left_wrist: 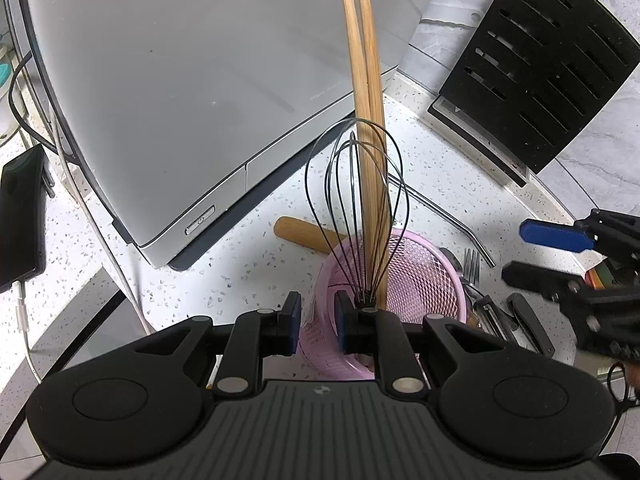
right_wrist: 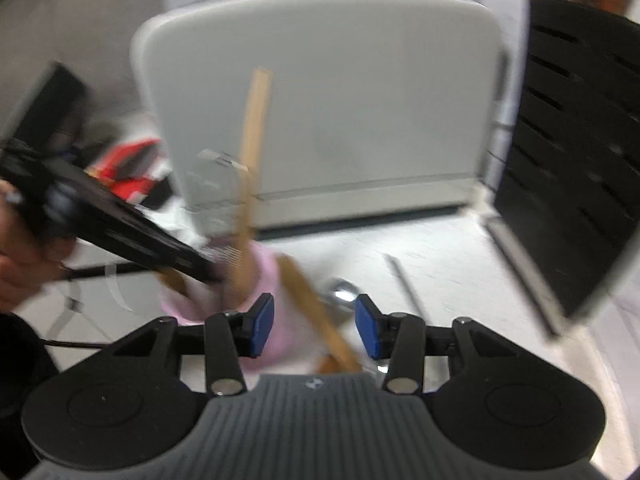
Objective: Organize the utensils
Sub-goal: 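Move the right gripper to the grey-handled utensil and close on it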
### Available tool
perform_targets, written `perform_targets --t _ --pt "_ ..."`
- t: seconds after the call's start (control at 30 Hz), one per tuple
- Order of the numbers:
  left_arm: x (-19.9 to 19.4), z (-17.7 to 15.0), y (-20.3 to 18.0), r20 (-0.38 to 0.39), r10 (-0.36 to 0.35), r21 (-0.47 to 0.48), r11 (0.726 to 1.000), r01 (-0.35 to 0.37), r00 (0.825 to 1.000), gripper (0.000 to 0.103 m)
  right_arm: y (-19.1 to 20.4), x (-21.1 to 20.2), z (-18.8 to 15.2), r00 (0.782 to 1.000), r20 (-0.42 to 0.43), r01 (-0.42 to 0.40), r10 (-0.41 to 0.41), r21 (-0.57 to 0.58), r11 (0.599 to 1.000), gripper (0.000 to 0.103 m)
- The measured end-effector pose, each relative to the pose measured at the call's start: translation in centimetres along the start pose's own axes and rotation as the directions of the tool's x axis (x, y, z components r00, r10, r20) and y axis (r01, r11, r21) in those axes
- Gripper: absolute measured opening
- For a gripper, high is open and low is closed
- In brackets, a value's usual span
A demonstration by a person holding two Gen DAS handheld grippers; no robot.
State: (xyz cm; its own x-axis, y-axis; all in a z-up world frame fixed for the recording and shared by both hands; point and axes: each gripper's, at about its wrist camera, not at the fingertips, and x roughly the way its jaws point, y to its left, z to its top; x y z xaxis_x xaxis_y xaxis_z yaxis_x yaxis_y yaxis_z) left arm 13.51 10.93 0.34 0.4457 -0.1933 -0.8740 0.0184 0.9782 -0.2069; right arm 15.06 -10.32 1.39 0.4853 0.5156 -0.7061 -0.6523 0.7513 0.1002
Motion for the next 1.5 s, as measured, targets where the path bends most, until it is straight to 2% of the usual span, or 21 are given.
perform_targets --t 0.17,0.43,0.83,0.93,1.07,1.33,1.5 --pt "0.0 0.0 -0.1 0.0 0.001 0.0 1.0 -0.001 1.0 0.019 -2.9 0.8 -0.9 0.99 -0.106 0.092 -0.091 -0.004 0.996 0.044" --pt "0.2 0.0 -0.2 -0.002 0.003 0.001 1.0 -0.003 1.0 0.019 -5.1 1.0 -3.2 0.968 -0.218 0.123 -0.125 -0.024 0.992 0.044" --pt "0.3 0.1 -0.4 0.0 0.003 0.007 1.0 -0.003 1.0 0.019 -5.4 1.6 -7.1 0.885 -0.447 0.106 -0.131 -0.081 0.991 0.044" --pt "0.3 0.1 -0.4 -0.001 0.003 0.006 1.0 -0.003 1.0 0.019 -5.0 2.3 -7.4 0.874 -0.471 0.091 -0.123 -0.09 0.992 0.044" --pt "0.3 0.1 -0.3 -0.003 0.003 0.005 1.0 -0.003 1.0 0.019 -4.9 2.6 -7.2 0.873 -0.474 0.087 -0.117 -0.085 0.993 0.043" --pt "0.2 0.1 -0.3 0.0 0.002 0.009 1.0 -0.002 1.0 0.019 -5.8 3.0 -6.8 0.857 -0.51 0.057 -0.071 -0.044 0.997 0.042" --pt "0.2 0.0 -0.3 0.0 0.002 0.007 1.0 -0.002 1.0 0.019 -5.5 3.5 -6.3 0.844 -0.533 0.039 -0.068 -0.065 0.997 0.035"
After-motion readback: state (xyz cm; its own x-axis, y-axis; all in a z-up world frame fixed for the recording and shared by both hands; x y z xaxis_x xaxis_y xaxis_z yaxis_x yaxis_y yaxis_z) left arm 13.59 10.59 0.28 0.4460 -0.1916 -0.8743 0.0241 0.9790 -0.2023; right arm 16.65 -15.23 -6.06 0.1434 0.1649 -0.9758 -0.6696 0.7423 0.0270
